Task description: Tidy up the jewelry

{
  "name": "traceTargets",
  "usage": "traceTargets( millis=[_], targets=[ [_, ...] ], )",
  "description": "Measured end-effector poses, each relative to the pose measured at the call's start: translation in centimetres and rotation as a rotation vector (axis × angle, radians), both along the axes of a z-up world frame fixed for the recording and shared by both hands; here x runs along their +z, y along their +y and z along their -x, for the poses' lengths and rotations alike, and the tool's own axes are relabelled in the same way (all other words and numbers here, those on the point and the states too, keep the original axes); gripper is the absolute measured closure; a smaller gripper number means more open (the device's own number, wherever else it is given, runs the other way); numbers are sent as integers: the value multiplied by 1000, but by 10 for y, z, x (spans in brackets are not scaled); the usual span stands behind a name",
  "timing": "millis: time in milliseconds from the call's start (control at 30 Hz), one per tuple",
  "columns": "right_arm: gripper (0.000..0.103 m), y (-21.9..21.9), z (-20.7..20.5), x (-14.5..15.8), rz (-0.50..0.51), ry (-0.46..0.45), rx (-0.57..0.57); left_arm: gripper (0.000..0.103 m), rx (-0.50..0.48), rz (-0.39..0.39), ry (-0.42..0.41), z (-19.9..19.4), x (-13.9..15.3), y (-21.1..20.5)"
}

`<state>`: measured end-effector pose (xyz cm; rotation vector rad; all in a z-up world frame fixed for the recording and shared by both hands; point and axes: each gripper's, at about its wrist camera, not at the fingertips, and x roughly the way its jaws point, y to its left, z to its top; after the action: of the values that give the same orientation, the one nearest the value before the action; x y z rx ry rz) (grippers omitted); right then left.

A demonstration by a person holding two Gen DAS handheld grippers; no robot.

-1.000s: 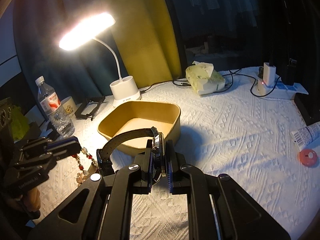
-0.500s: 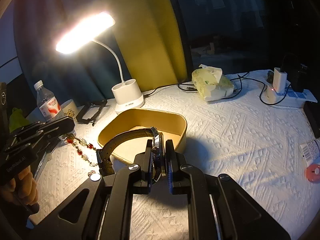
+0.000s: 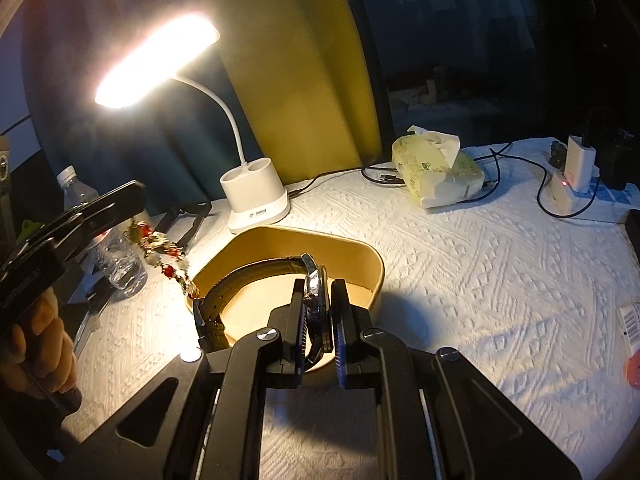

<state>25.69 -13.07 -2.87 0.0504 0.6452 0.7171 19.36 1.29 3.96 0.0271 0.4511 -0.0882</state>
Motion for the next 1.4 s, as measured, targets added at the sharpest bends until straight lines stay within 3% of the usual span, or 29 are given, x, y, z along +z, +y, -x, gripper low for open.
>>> traceTargets(
  millis=[267,333,467,633,700,733,767,1400],
  targets=[
    [88,10,-14,-7,28,-3,27,100,-6,39,45,-30,-18,6],
    [81,11,-14,-6,20,-17,24,100,-5,45,43,-36,-20,7],
    [46,10,-18,0,-2,-31,14,100,10,42,74,-51,-28,9],
    [45,13,-22,-4,11,-2,5,96,50,56,121,-59,-36,17],
    [45,12,-22,-5,13,9,-2,76,64,74,141,-61,-38,22],
    [45,12,-22,-5,11,12,-5,59,69,84,151,-61,-39,24],
    [45,11,-21,-4,8,14,-8,53,73,98,152,-59,-39,27],
    [45,-1,23,3,21,-8,-55,52,76,108,165,8,-39,33]
  ],
)
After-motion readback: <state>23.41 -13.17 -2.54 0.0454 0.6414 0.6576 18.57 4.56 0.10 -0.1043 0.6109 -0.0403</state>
